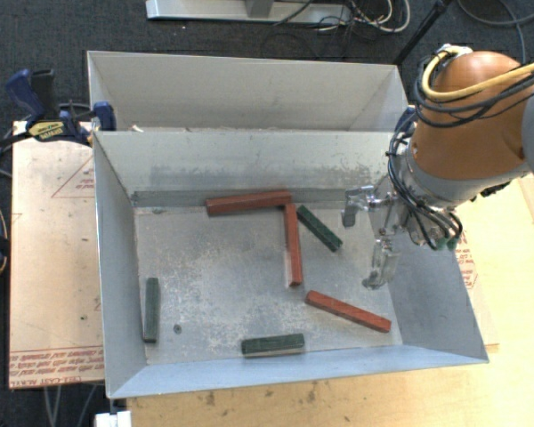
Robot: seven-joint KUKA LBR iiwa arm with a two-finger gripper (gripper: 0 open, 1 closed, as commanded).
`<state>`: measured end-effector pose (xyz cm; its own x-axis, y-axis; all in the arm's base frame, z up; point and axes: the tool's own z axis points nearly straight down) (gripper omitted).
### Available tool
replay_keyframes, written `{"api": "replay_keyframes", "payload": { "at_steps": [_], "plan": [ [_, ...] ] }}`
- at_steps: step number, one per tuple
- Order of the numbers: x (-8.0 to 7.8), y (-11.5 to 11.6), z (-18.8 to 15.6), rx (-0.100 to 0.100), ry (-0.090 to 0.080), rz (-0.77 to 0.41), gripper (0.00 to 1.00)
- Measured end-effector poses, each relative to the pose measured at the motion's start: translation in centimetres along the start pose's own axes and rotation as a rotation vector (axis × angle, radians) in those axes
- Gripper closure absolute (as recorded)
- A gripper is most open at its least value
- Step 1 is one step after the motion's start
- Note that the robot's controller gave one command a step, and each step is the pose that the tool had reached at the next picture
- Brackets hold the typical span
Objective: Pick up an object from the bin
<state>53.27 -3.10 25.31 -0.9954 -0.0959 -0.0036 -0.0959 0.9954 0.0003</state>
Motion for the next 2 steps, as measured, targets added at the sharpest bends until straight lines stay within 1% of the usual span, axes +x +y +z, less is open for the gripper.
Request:
{"api": "replay_keyframes", "payload": {
  "at_steps": [2],
  "plan": [
    [0.02,-0.06,0.1,0.0,-0.001,-0.001,0.0]
  ]
}}
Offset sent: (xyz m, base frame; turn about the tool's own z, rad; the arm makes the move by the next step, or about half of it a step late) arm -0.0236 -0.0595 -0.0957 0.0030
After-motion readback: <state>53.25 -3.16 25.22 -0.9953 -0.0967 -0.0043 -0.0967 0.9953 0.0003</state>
